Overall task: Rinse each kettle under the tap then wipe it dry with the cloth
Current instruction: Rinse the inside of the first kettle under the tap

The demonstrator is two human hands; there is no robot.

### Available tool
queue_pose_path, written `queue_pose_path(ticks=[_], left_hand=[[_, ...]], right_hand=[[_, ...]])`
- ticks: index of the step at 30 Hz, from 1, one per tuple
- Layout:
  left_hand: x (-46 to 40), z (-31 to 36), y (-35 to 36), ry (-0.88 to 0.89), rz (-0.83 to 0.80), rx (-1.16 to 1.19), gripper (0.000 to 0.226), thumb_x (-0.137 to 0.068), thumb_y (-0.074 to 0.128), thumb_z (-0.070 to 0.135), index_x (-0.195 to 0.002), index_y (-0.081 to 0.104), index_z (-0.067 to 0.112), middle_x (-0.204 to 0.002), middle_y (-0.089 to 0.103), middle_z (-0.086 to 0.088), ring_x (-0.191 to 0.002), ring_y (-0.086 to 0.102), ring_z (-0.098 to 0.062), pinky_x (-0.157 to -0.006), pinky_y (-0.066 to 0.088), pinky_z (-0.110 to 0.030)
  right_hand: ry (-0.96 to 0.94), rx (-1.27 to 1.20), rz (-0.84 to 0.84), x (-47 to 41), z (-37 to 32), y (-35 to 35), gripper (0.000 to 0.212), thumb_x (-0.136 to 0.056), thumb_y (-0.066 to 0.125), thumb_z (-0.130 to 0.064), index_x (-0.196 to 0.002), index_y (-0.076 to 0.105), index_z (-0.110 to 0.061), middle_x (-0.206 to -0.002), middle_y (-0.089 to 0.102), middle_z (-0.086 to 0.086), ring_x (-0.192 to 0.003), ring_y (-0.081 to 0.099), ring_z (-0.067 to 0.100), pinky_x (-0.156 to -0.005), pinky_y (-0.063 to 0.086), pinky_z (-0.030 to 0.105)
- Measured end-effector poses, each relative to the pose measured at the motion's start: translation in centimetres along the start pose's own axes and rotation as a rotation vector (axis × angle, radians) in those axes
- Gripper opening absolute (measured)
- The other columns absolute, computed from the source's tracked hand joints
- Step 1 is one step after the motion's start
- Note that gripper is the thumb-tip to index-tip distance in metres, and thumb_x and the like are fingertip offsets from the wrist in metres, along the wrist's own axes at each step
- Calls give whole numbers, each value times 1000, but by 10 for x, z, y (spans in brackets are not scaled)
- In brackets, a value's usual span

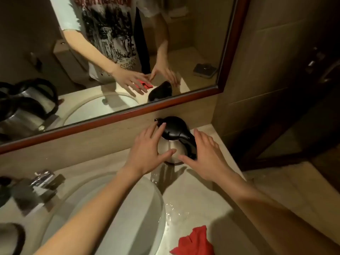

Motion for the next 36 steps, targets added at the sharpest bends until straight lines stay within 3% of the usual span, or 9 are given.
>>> queue_pose_path(ticks=[3, 6, 10, 15, 20, 26, 29, 32, 36], left_hand=[[-27, -2, 18, 48, -35, 17, 93, -80, 37, 78, -156, 23, 26, -161, 26, -5, -146, 25, -26, -117, 27, -44], [-45, -8, 34, 55, -61, 33, 94, -80, 33, 79, -156, 23, 25, -161, 25, -5, -145, 23, -25, -118, 27, -46], [-50, -14, 42, 51, -60, 62, 93, -81, 32, 77, -156, 22, 23, -160, 25, -6, -143, 24, -27, -117, 28, -45], [-45, -12, 38, 26, -25, 189, 90, -79, 49, 67, -154, 26, 24, -153, 33, -6, -138, 30, -26, -114, 32, -43], [-15, -17, 23, 0, 31, 348, 99, -73, 74, 53, -153, 26, 21, -144, 38, -1, -133, 37, -18, -110, 33, -31], [60, -36, -10, -94, 167, 350, 102, -68, 79, 56, -151, 26, 29, -143, 39, 8, -131, 41, -13, -108, 35, -30], [102, -53, -34, -150, 240, 384, 103, -66, 88, 41, -150, 29, 27, -139, 39, 11, -128, 38, -1, -105, 26, -8], [140, -73, -56, -199, 268, 401, 106, -63, 90, 38, -149, 31, 23, -137, 39, 10, -124, 36, 4, -99, 21, 3], [187, -98, -92, -185, 324, 303, 99, -62, 82, 38, -147, 34, 20, -138, 40, -3, -125, 39, -7, -101, 23, 0]], right_hand=[[23, -98, 54, -15, 10, 9, 85, -94, 56, -68, -157, 32, -17, -155, 45, 5, -143, 43, 24, -118, 38, 43], [124, -360, 49, -23, 24, 21, 59, -92, 53, -71, -128, 56, -24, -118, 64, -2, -109, 63, 18, -92, 56, 42], [227, -859, 23, -27, 29, 34, 23, -103, 58, -48, -95, 67, -28, -89, 69, -7, -87, 68, 13, -80, 56, 38], [295, -1075, 36, -28, 35, 40, 45, -107, 53, -37, -95, 60, 6, -81, 55, 8, -81, 53, 23, -76, 46, 41], [184, -1063, -6, -8, 21, 40, 53, -93, 59, -56, -78, 55, -5, -77, 49, 8, -77, 48, 22, -74, 40, 41], [102, -999, -110, 22, -19, 52, 66, -83, 57, -69, -83, 58, -3, -77, 52, 6, -75, 50, 21, -73, 38, 39], [74, -944, -187, 35, -54, 62, 60, -83, 57, -71, -82, 62, -11, -74, 57, 1, -73, 54, 19, -72, 41, 39], [44, -940, -221, 47, -97, 72, 56, -88, 60, -62, -77, 61, -7, -65, 55, -4, -63, 52, 14, -66, 40, 33], [9, -882, -279, 63, -151, 99, 47, -103, 61, -41, -73, 60, -4, -62, 54, -3, -58, 48, 11, -62, 37, 30]])
Point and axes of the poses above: each hand's wrist, its own x-axis away from the middle knuckle, its own y-axis out of the palm, z = x × y, the point moved 9 cm from there along -x, towards the middle knuckle
